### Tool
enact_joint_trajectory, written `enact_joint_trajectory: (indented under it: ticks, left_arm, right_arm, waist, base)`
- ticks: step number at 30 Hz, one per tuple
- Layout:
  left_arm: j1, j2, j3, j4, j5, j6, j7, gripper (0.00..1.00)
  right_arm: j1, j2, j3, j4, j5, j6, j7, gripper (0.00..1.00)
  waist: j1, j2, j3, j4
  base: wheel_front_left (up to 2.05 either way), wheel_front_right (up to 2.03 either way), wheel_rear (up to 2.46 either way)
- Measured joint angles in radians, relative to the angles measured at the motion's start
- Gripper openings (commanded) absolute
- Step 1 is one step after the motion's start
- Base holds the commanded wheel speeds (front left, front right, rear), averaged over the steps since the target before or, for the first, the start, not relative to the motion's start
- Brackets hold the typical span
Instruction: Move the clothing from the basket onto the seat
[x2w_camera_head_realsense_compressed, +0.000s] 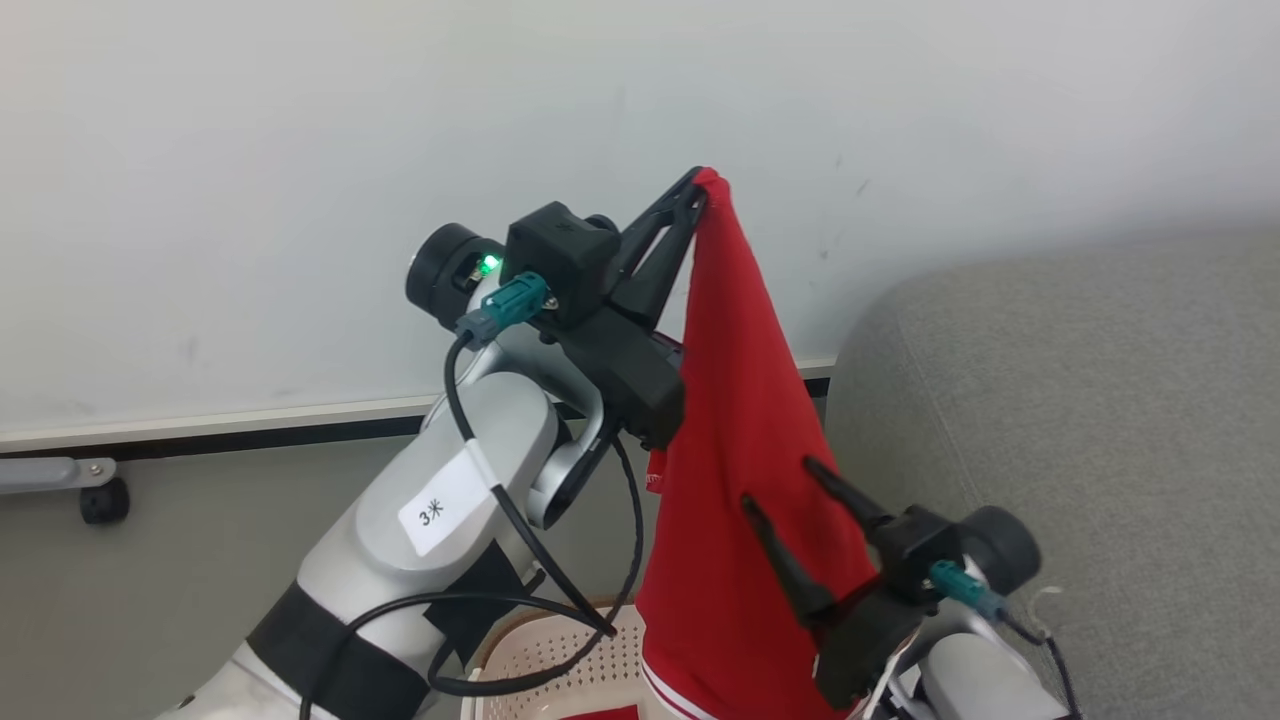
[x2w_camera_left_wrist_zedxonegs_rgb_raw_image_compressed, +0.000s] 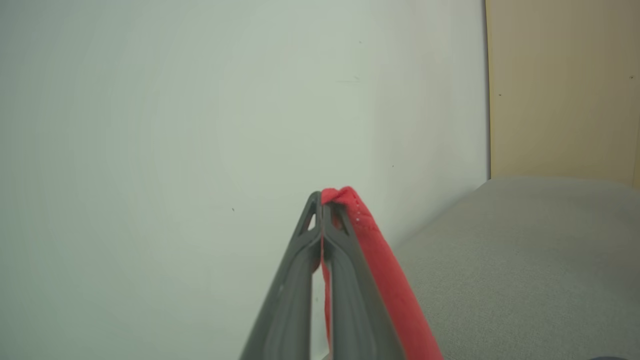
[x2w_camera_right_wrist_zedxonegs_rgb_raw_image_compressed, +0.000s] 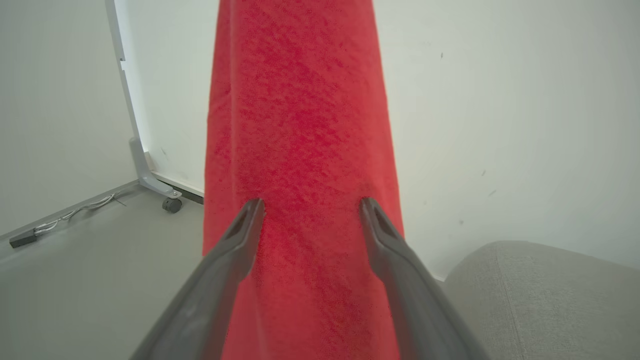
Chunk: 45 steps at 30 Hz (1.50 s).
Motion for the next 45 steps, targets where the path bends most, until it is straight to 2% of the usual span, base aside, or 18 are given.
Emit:
enact_joint_trajectory:
  ticks: [7, 17, 18, 19, 21, 22, 23, 35, 36, 37, 39, 40, 41, 45]
  left_arm:
    - [-0.014, -0.001, -0.052, -0.035, -0.047, 0.031, 0.014, 0.00]
    - [-0.041, 0.000, -0.102, -0.072, -0.099, 0.065, 0.022, 0.00]
    - [-0.042, 0.000, -0.105, -0.073, -0.107, 0.065, 0.022, 0.00]
    - [-0.043, 0.001, -0.108, -0.073, -0.109, 0.066, 0.023, 0.00]
    - [-0.047, 0.001, -0.117, -0.074, -0.116, 0.073, 0.023, 0.00]
    - [-0.050, 0.001, -0.119, -0.074, -0.120, 0.074, 0.023, 0.00]
    - [-0.053, 0.001, -0.119, -0.074, -0.121, 0.074, 0.023, 0.00]
    - [-0.047, 0.003, -0.096, -0.022, -0.128, 0.091, 0.021, 0.00]
    - [-0.042, 0.006, -0.093, -0.020, -0.129, 0.091, 0.020, 0.04]
    - [-0.034, 0.009, -0.090, -0.017, -0.130, 0.091, 0.020, 0.14]
    - [-0.014, 0.016, -0.089, -0.011, -0.138, 0.091, 0.018, 0.40]
    - [-0.003, 0.022, -0.088, -0.008, -0.138, 0.091, 0.017, 0.64]
    - [0.008, 0.026, -0.087, -0.006, -0.138, 0.092, 0.015, 1.00]
    - [0.053, 0.043, -0.081, 0.001, -0.164, 0.093, 0.004, 1.00]
  right_arm:
    - [-0.030, -0.002, 0.114, 0.045, 0.033, 0.000, 0.000, 1.00]
    - [-0.175, 0.002, 0.145, 0.208, 0.078, 0.000, 0.000, 1.00]
    - [-0.191, 0.004, 0.151, 0.225, 0.082, 0.000, 0.000, 0.89]
    - [-0.205, 0.004, 0.157, 0.239, 0.083, 0.000, 0.000, 0.56]
    - [-0.228, 0.006, 0.172, 0.263, 0.097, 0.000, 0.000, 0.34]
    - [-0.239, 0.007, 0.181, 0.271, 0.107, 0.000, 0.000, 0.12]
    - [-0.247, 0.008, 0.188, 0.278, 0.115, 0.000, 0.000, 0.00]
    - [-0.299, 0.010, 0.228, 0.290, 0.188, 0.001, 0.000, 0.00]
    - [-0.301, 0.008, 0.228, 0.289, 0.192, 0.001, 0.000, 0.00]
    - [-0.302, 0.004, 0.228, 0.286, 0.197, 0.001, 0.000, 0.00]
    - [-0.303, -0.011, 0.227, 0.282, 0.201, 0.001, 0.000, 0.00]
    - [-0.304, -0.023, 0.226, 0.281, 0.206, 0.001, 0.000, 0.00]
    - [-0.306, -0.035, 0.224, 0.279, 0.207, 0.001, 0.000, 0.00]
    - [-0.320, -0.075, 0.209, 0.264, 0.218, 0.001, 0.000, 0.00]
  waist:
    - [0.0001, 0.0000, -0.007, 0.027]
    - [0.0001, 0.0001, -0.003, 0.051]
    - [0.0001, 0.0001, -0.002, 0.052]
    - [0.0002, 0.0000, 0.000, 0.054]
    - [0.0002, 0.0001, 0.003, 0.058]
    - [0.0001, 0.0001, 0.004, 0.060]
    - [0.0001, 0.0001, 0.006, 0.062]
    - [0.0002, 0.0001, 0.020, 0.048]
    - [0.0002, 0.0001, 0.020, 0.044]
    - [0.0001, 0.0001, 0.021, 0.039]
    - [0.0002, 0.0001, 0.021, 0.029]
    - [0.0002, 0.0001, 0.021, 0.023]
    - [0.0002, 0.0001, 0.022, 0.018]
    - [0.0002, 0.0001, 0.022, -0.007]
  base:
    - [0.00, 0.00, 0.00]
    - [0.00, 0.00, 0.00]
    - [0.00, 0.00, 0.00]
    - [0.00, 0.00, 0.00]
    - [0.00, 0.00, 0.00]
    - [0.00, 0.00, 0.00]
    - [0.00, 0.00, 0.00]
    - [0.00, 0.00, 0.00]
    - [0.00, 0.00, 0.00]
    - [0.00, 0.00, 0.00]
    - [0.00, 0.00, 0.00]
    - [0.00, 0.00, 0.00]
    - [0.00, 0.00, 0.00]
    - [0.00, 0.00, 0.00]
